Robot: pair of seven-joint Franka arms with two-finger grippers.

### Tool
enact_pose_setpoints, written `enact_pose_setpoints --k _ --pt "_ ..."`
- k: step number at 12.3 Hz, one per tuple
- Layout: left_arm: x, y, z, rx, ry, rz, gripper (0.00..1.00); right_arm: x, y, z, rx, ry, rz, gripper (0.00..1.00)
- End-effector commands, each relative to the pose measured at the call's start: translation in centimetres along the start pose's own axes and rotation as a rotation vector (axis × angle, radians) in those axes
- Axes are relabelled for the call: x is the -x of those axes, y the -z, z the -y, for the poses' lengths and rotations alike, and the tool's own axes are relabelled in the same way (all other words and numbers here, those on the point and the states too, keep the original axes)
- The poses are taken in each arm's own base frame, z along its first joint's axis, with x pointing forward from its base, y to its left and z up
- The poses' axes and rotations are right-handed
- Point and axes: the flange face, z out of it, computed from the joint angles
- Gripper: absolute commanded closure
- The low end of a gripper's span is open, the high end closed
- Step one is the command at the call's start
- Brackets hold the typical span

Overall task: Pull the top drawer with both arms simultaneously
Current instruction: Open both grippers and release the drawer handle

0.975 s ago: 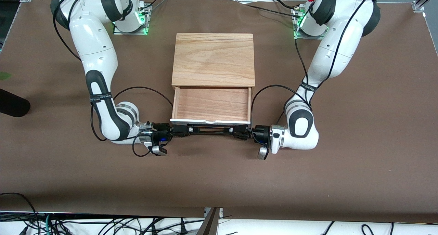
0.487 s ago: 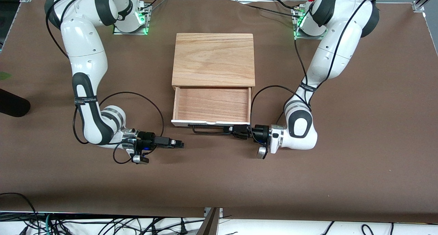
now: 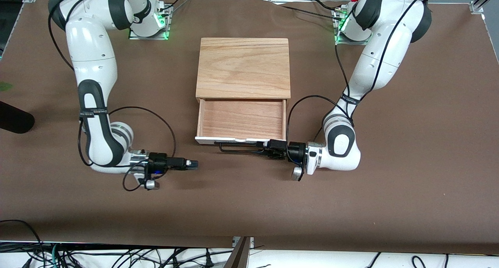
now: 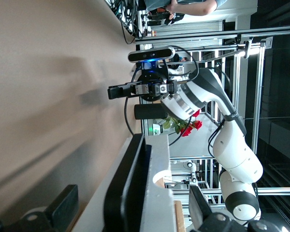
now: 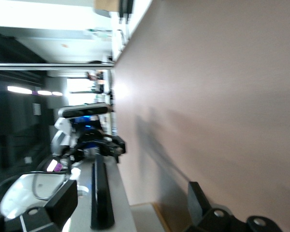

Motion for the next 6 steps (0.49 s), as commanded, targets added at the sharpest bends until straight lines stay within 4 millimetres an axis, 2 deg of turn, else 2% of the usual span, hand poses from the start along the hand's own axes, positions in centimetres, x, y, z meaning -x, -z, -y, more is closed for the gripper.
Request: enact_pose_setpoints --k 1,4,6 --pt "-0.8 1.1 -3.6 -0.053 -0.028 0.032 0.0 -0.4 5.4 3.8 0.235 -0.007 0.045 0.0" --pt "-2.0 3.3 -7.2 -0.22 0.016 0.109 0.0 -0.4 9.6 6.5 0.507 0.024 0.106 0.0" --pt "-2.8 4.6 -9.5 -0.321 -0.031 0.145 0.0 -0.2 11.7 7.1 0.663 0.007 0.13 0.0"
